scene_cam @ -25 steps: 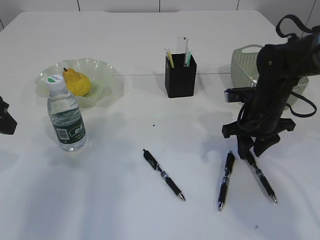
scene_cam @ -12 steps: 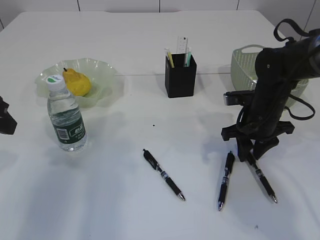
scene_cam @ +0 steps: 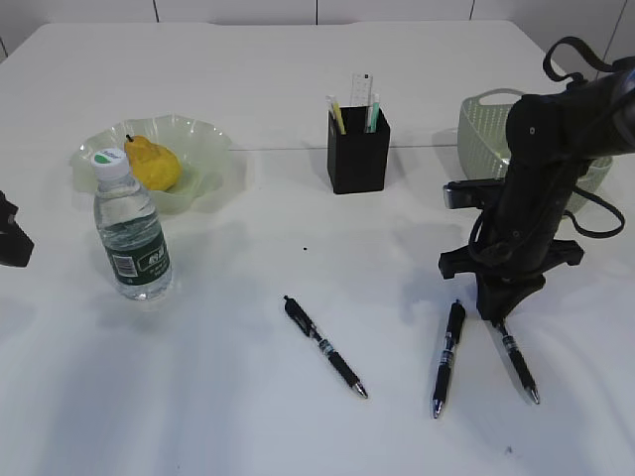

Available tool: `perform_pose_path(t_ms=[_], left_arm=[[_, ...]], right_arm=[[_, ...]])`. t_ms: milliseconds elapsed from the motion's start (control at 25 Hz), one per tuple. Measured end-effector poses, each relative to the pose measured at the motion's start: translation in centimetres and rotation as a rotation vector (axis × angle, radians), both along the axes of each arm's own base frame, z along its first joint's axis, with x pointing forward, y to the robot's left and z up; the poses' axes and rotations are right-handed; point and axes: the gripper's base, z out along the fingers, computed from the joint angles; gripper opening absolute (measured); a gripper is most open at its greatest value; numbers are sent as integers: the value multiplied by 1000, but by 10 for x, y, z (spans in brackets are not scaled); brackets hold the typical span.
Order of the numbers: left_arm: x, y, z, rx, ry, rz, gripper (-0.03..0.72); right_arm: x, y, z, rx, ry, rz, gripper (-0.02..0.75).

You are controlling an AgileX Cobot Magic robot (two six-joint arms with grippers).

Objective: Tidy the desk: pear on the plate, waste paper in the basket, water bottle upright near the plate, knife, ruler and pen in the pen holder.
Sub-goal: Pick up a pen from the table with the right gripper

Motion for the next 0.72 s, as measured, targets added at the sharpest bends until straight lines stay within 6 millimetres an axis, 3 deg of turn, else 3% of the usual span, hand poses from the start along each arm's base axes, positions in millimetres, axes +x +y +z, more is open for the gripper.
perform_pose_path(t_ms=[400,720], left_arm=[[0,0,0,0,0,0,456],[0,0,0,0,0,0,456]], right_arm=[[-1,0,4,1,-5,2,98],[11,2,51,28,-148,3,98]])
